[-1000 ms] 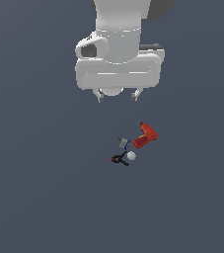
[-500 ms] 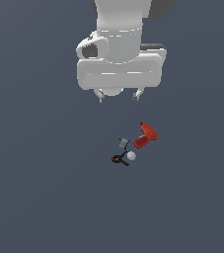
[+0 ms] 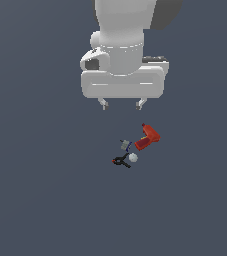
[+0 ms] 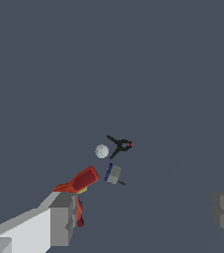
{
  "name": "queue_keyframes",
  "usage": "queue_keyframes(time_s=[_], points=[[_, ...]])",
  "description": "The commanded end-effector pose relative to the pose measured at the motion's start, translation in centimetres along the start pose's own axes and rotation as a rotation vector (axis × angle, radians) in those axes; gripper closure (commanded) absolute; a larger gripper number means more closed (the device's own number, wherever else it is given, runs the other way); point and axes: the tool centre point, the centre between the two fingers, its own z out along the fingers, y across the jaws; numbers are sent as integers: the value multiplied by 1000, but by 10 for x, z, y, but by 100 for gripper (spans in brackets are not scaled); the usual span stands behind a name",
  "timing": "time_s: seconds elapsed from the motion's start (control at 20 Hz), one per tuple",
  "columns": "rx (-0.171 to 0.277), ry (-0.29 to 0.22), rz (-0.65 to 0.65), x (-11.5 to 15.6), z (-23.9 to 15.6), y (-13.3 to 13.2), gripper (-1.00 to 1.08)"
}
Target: Pick up a designated object from a clutter of objects.
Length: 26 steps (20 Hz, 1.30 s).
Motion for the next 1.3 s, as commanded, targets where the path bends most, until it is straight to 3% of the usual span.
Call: queue_keyframes(time_s=[0.0, 0.65, 1.25], points=[[8, -7, 43, 2, 10, -2, -92], [40, -59, 395, 10, 87, -14, -92], [16, -95, 760, 8, 165, -17, -92]])
